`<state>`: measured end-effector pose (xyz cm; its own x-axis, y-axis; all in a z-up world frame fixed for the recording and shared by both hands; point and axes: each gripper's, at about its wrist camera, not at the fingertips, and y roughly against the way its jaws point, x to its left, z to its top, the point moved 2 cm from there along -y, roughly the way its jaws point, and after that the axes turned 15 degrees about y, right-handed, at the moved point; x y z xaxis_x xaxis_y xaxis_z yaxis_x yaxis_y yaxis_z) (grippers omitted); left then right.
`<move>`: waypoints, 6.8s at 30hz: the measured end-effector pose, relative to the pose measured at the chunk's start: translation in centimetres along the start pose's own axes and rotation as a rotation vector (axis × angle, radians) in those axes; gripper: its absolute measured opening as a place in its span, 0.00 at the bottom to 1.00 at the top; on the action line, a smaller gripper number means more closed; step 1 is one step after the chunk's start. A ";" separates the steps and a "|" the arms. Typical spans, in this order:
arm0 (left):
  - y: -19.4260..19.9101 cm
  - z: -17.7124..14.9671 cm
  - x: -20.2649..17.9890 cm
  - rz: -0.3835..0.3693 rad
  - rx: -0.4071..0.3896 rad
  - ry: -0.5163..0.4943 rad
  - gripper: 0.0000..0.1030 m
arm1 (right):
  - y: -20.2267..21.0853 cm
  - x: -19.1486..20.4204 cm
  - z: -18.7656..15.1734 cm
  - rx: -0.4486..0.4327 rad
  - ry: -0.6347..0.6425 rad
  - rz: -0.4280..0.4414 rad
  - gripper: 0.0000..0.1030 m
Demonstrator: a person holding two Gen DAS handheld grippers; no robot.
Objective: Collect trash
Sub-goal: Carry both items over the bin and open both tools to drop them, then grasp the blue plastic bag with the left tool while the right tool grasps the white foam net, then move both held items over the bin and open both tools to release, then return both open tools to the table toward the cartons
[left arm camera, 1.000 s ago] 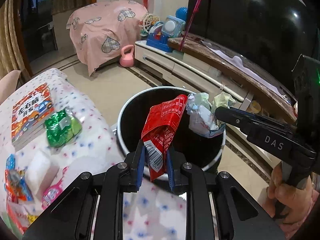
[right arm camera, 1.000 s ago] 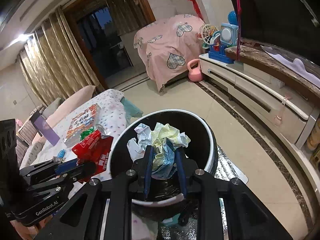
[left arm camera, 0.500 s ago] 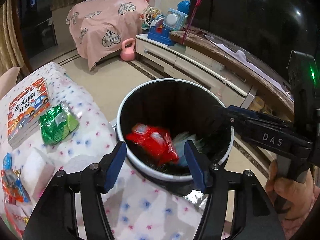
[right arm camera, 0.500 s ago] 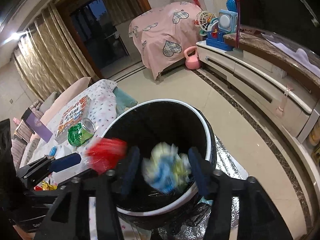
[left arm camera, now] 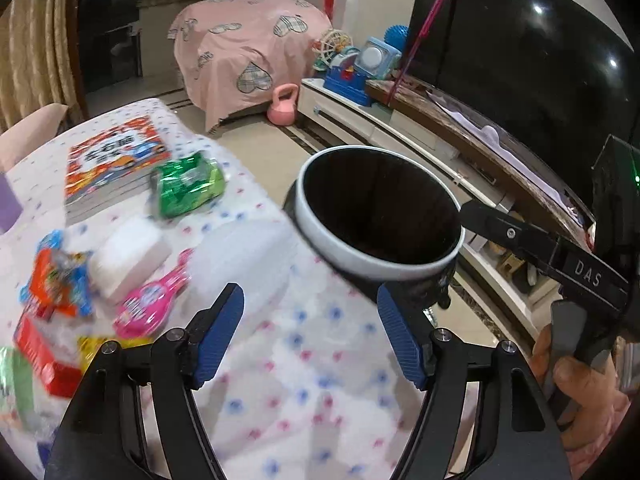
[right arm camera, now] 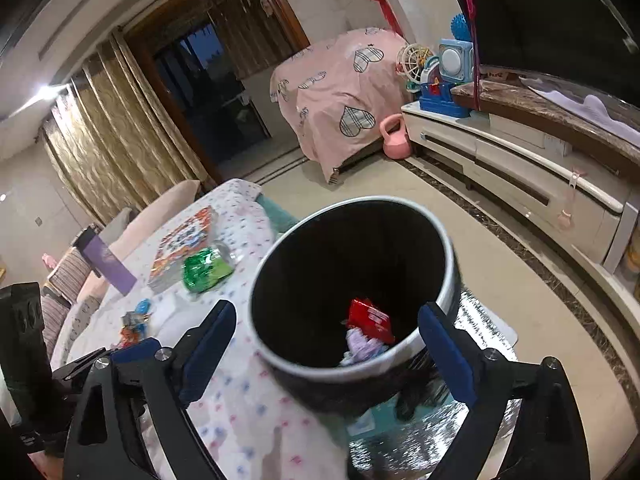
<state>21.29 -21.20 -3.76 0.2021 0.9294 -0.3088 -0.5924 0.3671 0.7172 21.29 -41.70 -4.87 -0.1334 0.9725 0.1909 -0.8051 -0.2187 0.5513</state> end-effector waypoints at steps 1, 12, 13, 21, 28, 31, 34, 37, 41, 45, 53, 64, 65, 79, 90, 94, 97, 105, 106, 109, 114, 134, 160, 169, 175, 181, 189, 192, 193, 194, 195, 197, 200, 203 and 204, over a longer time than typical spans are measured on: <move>0.6 -0.3 0.5 0.002 -0.007 0.003 0.69 | 0.2 0.5 -0.2 -0.003 -0.001 0.006 0.92; 6.2 -3.5 6.9 0.039 -0.070 0.109 0.72 | 1.5 6.6 -3.5 0.002 0.029 0.069 0.92; 6.5 -3.6 7.5 0.041 -0.072 0.117 0.72 | 1.5 7.0 -3.6 0.005 0.030 0.074 0.92; 9.3 -5.4 11.4 0.073 -0.107 0.182 0.72 | 0.9 10.9 -4.7 0.034 0.078 0.123 0.92; 11.0 -6.3 14.6 0.101 -0.124 0.243 0.73 | 0.1 13.7 -5.2 0.057 0.118 0.150 0.92; 11.4 -6.9 16.0 0.113 -0.120 0.269 0.74 | -0.2 14.7 -5.3 0.060 0.139 0.158 0.92; 11.5 -7.6 17.2 0.121 -0.105 0.289 0.76 | -0.4 15.9 -5.5 0.064 0.162 0.172 0.92; 10.9 -8.2 18.1 0.145 -0.078 0.309 0.77 | -0.7 16.9 -5.6 0.060 0.190 0.175 0.92; 10.0 -8.4 19.0 0.128 -0.046 0.363 0.77 | -1.0 17.4 -5.5 0.049 0.200 0.176 0.90; 8.3 -8.0 19.0 0.114 -0.005 0.381 0.77 | -2.0 17.6 -5.3 0.058 0.209 0.176 0.84; 5.6 -6.9 18.4 0.121 0.013 0.370 0.69 | -4.8 16.9 -3.7 0.073 0.211 0.155 0.63; 5.5 -6.7 17.8 0.096 0.004 0.318 0.30 | -11.1 17.0 -3.1 0.165 0.299 0.115 0.11; 5.7 -6.8 17.6 0.094 0.000 0.311 0.29 | -10.9 17.0 -3.0 0.160 0.307 0.116 0.09; 8.9 -6.5 12.8 -0.018 -0.048 0.200 0.26 | -4.8 15.8 -3.3 0.087 0.233 0.211 0.08; 6.1 -4.1 7.1 -0.076 -0.035 0.096 0.26 | -0.3 10.9 -2.5 0.026 0.137 0.169 0.08; 5.2 -3.3 5.1 -0.087 -0.034 0.057 0.26 | 0.4 9.0 -2.1 0.013 0.115 0.147 0.08; 4.2 -2.5 3.6 -0.092 -0.030 0.028 0.26 | 0.7 7.4 -1.6 0.002 0.097 0.134 0.08; 1.6 -0.5 0.4 -0.098 -0.007 -0.029 0.26 | 0.3 3.9 -0.9 0.006 0.067 0.107 0.08; 1.4 -0.4 0.2 -0.098 -0.007 -0.030 0.26 | 0.2 3.6 -0.9 0.008 0.066 0.104 0.08; 0.6 0.3 -0.7 -0.103 -0.002 -0.038 0.26 | -0.2 2.7 -0.6 0.014 0.065 0.097 0.08; -1.1 1.7 -2.4 -0.109 0.015 -0.059 0.26 | -0.8 1.4 0.1 0.025 0.063 0.094 0.08; -7.7 4.2 -4.9 -0.064 0.115 -0.102 0.37 | -4.3 -2.7 0.4 0.106 0.015 0.111 0.13; -0.2 -2.4 3.1 -0.021 0.065 0.101 0.69 | -0.3 1.8 -2.3 0.008 -0.041 0.144 0.85; 4.1 -5.1 8.9 0.045 0.006 0.167 0.69 | -0.3 7.3 -4.6 0.030 -0.007 0.209 0.86; 6.4 -6.4 12.4 0.071 -0.020 0.226 0.69 | -0.4 10.7 -5.4 0.041 0.035 0.243 0.86; 7.9 -7.5 15.4 0.103 -0.037 0.290 0.69 | -0.9 13.6 -6.0 0.064 0.085 0.275 0.86; 9.8 -8.4 18.8 0.147 -0.059 0.348 0.69 | -1.7 17.6 -6.5 0.088 0.169 0.320 0.86; 10.2 -8.5 19.7 0.162 -0.067 0.366 0.69 | -2.0 19.1 -6.6 0.093 0.209 0.332 0.86; 10.2 -8.4 19.9 0.165 -0.069 0.370 0.69 | -2.2 19.5 -6.6 0.096 0.218 0.335 0.86; 10.3 -8.4 20.2 0.170 -0.071 0.373 0.69 | -2.4 19.9 -6.6 0.100 0.227 0.338 0.86; 10.4 -8.4 20.5 0.177 -0.073 0.377 0.69 | -2.6 20.2 -6.6 0.104 0.232 0.342 0.86; 10.7 -8.4 21.1 0.185 -0.078 0.385 0.69 | -2.9 20.8 -6.7 0.108 0.240 0.349 0.86; 11.0 -8.1 22.0 0.201 -0.090 0.398 0.69 | -3.2 22.0 -6.4 0.107 0.262 0.363 0.86; 11.3 -7.7 23.0 0.228 -0.101 0.405 0.69 | -3.5 23.2 -6.0 0.101 0.296 0.382 0.86; 11.5 -7.5 23.4 0.236 -0.107 0.410 0.69 | -3.7 23.8 -5.8 0.098 0.314 0.390 0.86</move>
<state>13.37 4.51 -7.42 -0.2588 0.8873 -0.3819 -0.6660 0.1224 0.7358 17.70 -17.27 -7.11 -0.5925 0.7909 0.1529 -0.6049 -0.5621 0.5640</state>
